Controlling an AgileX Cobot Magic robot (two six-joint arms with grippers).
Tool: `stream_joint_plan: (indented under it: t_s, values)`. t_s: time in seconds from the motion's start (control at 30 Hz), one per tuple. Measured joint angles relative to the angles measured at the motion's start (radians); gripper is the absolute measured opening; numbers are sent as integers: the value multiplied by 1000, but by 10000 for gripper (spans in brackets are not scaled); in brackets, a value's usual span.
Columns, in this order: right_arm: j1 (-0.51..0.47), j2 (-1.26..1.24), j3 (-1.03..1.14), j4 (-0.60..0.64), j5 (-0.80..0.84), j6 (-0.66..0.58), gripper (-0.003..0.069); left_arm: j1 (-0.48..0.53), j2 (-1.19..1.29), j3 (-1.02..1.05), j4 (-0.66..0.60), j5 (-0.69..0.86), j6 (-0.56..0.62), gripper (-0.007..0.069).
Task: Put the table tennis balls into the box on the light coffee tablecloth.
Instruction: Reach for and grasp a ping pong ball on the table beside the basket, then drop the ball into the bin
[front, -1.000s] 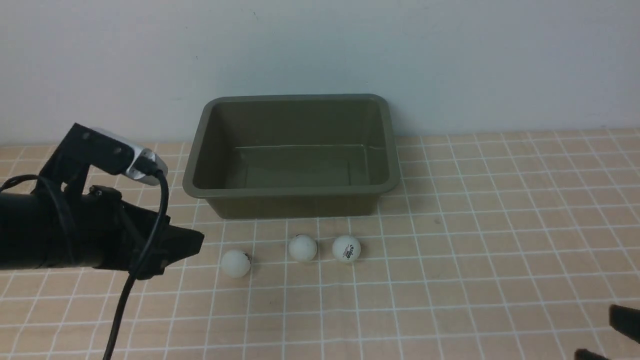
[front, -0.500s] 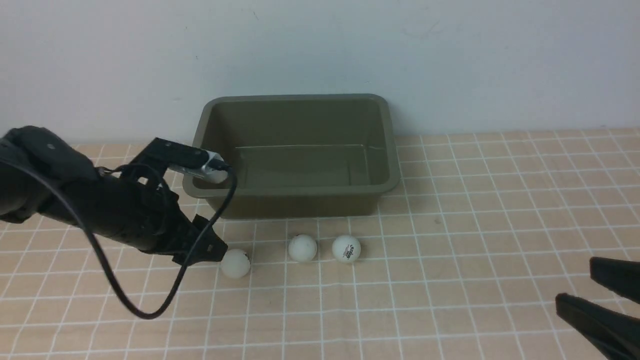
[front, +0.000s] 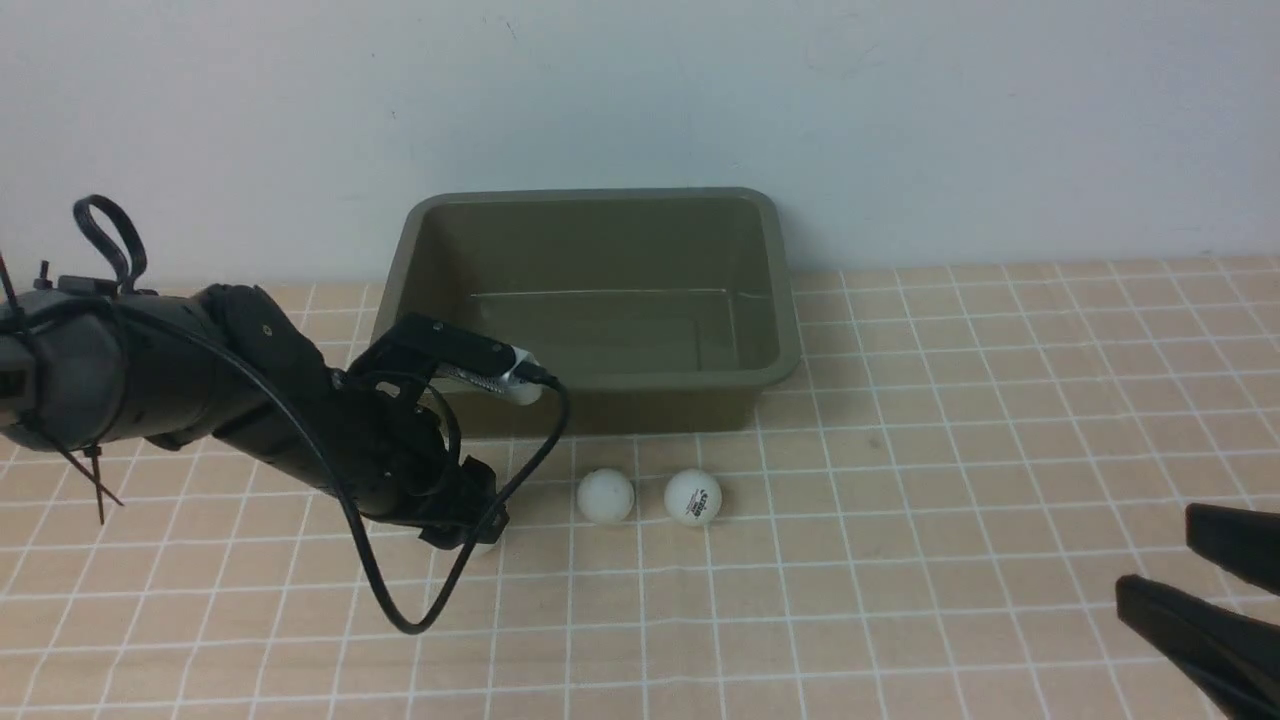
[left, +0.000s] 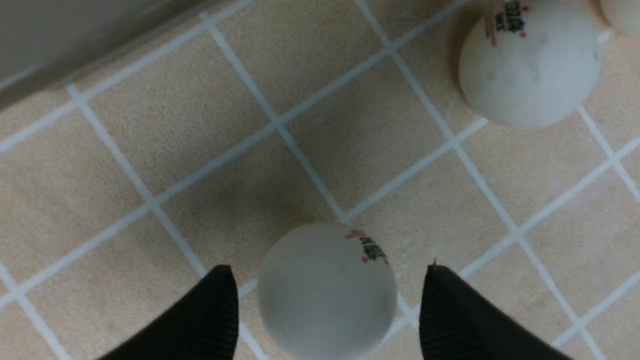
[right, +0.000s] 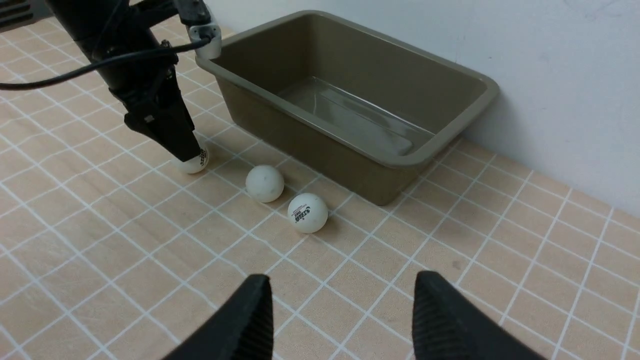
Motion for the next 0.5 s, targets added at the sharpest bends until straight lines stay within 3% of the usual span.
stream_joint_plan:
  t_s: [0.07, 0.17, 0.33, 0.5]
  values:
    - [0, 0, 0, 0, 0, 0, 358, -1, 16, -1, -3, -8, 13, 400]
    - [0, 0, 0, 0, -3, 0, 358, -11, 46, -3, -32, -21, 28, 315]
    - [0, 0, 0, 0, -12, 0, 358, -13, 0, -24, -85, 89, 53, 316]
    - [0, 0, 0, 3, -17, 0, 358, -13, -79, -110, -243, 171, 245, 316]
